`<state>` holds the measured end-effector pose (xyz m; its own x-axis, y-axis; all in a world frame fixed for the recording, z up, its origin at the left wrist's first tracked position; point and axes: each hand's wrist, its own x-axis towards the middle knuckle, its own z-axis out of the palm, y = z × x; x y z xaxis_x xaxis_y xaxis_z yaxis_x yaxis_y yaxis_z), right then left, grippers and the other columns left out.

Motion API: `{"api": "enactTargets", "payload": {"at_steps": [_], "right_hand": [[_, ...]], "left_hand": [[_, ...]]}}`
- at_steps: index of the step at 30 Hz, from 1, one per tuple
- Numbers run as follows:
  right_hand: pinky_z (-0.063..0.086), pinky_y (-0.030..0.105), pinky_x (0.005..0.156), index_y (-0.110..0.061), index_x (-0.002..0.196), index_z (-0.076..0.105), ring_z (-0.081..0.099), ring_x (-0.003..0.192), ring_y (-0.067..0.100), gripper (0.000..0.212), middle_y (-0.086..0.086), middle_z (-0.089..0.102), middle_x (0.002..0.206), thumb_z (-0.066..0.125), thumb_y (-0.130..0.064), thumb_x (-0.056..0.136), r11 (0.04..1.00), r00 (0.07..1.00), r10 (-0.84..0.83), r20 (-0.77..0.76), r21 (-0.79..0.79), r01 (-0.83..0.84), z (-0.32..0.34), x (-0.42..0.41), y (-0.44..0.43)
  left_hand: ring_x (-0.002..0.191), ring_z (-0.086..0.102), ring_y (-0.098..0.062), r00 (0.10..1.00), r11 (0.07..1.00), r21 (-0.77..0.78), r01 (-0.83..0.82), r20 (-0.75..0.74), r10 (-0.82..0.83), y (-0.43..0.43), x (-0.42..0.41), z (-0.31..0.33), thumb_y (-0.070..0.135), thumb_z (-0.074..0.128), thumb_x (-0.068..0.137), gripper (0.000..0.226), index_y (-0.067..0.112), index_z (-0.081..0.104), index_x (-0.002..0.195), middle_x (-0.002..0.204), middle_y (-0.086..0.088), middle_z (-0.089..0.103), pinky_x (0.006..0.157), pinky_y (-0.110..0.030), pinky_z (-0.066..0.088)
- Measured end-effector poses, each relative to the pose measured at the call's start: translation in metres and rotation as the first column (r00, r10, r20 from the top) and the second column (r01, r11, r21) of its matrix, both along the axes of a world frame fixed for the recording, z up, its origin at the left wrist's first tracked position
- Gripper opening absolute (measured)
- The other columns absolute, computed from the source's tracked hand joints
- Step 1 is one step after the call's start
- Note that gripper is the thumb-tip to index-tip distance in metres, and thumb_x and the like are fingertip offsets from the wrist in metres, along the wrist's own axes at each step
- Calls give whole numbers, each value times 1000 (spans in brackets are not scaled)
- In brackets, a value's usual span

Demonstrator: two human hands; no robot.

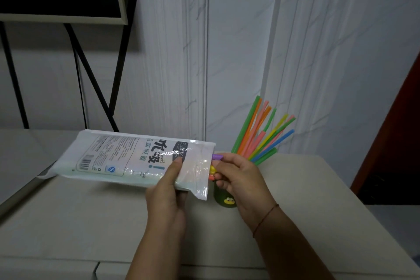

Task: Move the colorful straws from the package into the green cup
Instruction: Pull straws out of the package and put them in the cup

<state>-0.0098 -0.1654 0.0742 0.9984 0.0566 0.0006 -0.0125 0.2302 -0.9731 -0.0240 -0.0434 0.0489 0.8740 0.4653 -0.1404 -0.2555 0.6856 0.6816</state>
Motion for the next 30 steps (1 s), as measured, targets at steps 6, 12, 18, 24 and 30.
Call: {"api": "enactTargets", "payload": {"at_steps": [6,12,18,24,30], "right_hand": [[51,20,54,-7,86,70,57,52,6,7,3,62,61,64,-10,85,998,997,-70,-29,0,70,3,4,-19],[48,15,45,-5,81,68,53,43,3,8,4,56,58,62,-10,86,979,994,-107,-37,170,112,7,8,-33],[53,19,54,-7,88,68,59,52,6,11,2,62,60,64,-17,85,975,1000,30,-8,220,-28,5,1,-14],[48,17,51,-8,87,72,58,51,8,7,4,64,60,66,-8,83,998,993,54,106,-36,-51,2,-3,-3],[47,22,50,-10,82,73,52,44,9,5,1,60,50,67,-10,82,998,995,33,89,-49,-29,7,-1,-12]], "left_hand": [[99,70,-21,999,998,-67,-22,-32,20,5,-2,4,8,72,80,35,16,65,112,108,-5,73,95,-49,52],[109,66,-27,999,983,-176,-46,-34,40,12,-1,2,4,69,82,46,14,57,125,120,-9,69,100,-53,48],[96,69,-18,996,986,-153,-59,-72,48,7,0,2,7,70,81,43,16,60,122,115,-6,71,95,-45,52],[90,72,-17,998,981,-194,-7,-62,-5,7,0,3,13,71,82,23,19,65,103,100,-2,75,81,-43,59],[79,69,-22,997,974,-220,52,-37,-61,17,0,3,9,62,87,12,16,62,97,92,-7,72,61,-51,58]]}}
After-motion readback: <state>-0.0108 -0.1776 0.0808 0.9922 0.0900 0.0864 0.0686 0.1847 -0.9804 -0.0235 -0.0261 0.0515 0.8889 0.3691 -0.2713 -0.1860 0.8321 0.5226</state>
